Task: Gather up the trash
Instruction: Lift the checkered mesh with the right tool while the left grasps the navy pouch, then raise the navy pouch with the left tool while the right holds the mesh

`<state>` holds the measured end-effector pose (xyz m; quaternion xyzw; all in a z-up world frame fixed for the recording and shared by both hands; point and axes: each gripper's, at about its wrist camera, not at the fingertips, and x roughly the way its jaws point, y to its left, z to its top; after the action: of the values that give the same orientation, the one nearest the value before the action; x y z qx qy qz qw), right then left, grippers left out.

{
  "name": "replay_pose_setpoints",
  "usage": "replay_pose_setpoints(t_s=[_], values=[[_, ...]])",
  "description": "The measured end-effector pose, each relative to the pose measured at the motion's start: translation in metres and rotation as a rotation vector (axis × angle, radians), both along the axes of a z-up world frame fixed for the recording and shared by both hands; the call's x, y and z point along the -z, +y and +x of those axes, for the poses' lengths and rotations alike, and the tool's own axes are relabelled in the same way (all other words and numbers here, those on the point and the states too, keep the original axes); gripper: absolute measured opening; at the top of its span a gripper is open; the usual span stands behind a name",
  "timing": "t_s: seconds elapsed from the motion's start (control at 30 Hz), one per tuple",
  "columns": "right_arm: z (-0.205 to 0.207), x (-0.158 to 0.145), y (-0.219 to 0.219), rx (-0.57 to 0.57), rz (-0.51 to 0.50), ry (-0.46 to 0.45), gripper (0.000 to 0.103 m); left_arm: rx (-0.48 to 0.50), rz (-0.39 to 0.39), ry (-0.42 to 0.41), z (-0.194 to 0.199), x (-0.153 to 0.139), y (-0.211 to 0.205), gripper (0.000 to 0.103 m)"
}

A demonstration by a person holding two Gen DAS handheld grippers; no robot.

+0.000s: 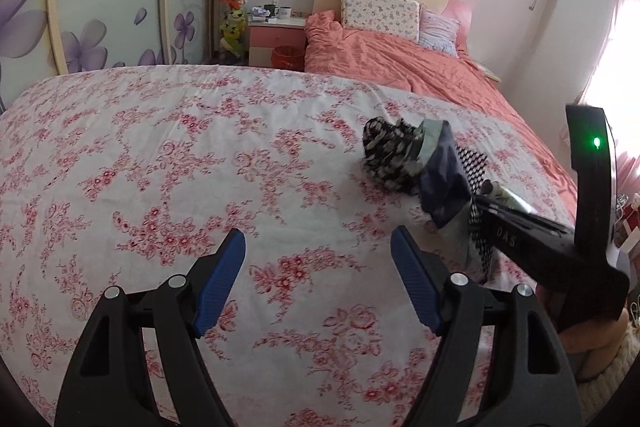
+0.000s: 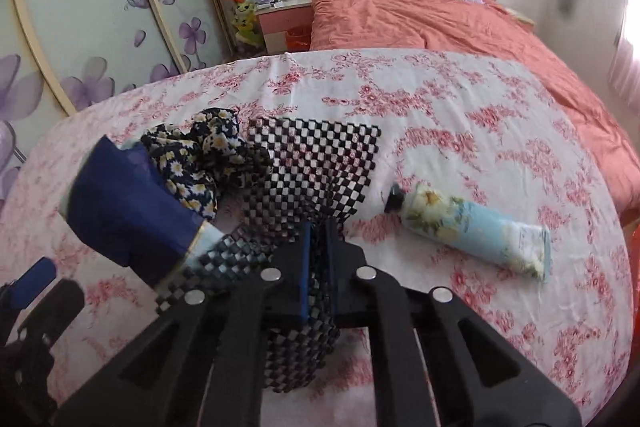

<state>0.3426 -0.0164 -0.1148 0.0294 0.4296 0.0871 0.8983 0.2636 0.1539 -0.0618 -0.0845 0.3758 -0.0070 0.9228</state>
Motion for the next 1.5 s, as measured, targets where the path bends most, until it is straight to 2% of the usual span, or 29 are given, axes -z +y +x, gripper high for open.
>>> replay_pose_setpoints(t_s=[0.13,0.27,0.43,0.57,0.7,0.77,0.8,0.97,1.1,1.23,1.33,1.43,1.47,1.5], values=[[-0.020,-0.008,-0.017,0.006,0.022,-0.016,0.007,0.027,-0.005,-0.014,-0.001,-0.007,-0.009,0.075],[-0.041,-0.020,-0.040,0.022,0.047,-0.033,0.007,0.054,-0.026,-0.017,-0.005,-0.012,-0.021,0.080],[-0.071,-0.025,-0.068,0.059,-0.028,-0.060,0.007,0.086,0.003,0.023,0.002,-0.005,-0.051,0.083],[-0.083,-0.018,-0.089,0.099,-0.057,-0.048,0.007,0.050,0.034,0.065,0.018,0.004,-0.074,0.086],[-0.087,-0.012,-0.105,0.130,-0.049,-0.034,0.007,-0.028,0.125,0.124,0.040,0.018,-0.088,0.087],[-0.090,-0.011,-0.110,0.134,-0.047,-0.034,0.007,-0.043,0.147,0.164,0.044,0.026,-0.088,0.087],[-0.091,-0.011,-0.111,0.133,-0.052,-0.036,0.007,-0.028,0.117,0.170,0.040,0.028,-0.082,0.086],[-0.094,-0.010,-0.117,0.132,-0.055,-0.043,0.007,0.030,0.080,0.159,0.015,0.029,-0.053,0.080],[-0.092,-0.004,-0.115,0.125,-0.039,-0.031,0.008,0.041,0.060,0.145,0.008,0.027,-0.043,0.080],[-0.092,-0.003,-0.114,0.117,0.005,-0.011,0.017,0.027,0.054,0.139,0.018,0.025,-0.049,0.080],[-0.093,-0.005,-0.116,0.109,0.051,-0.001,0.033,0.015,0.062,0.135,0.026,0.026,-0.053,0.078],[-0.092,-0.005,-0.118,0.111,0.105,0.015,0.045,0.014,0.080,0.132,0.032,0.027,-0.057,0.062],[-0.091,-0.004,-0.118,0.112,0.115,0.021,0.051,0.016,0.097,0.129,0.032,0.027,-0.059,0.051],[-0.091,-0.003,-0.117,0.113,0.123,0.028,0.053,0.025,0.098,0.129,0.032,0.027,-0.059,0.045]])
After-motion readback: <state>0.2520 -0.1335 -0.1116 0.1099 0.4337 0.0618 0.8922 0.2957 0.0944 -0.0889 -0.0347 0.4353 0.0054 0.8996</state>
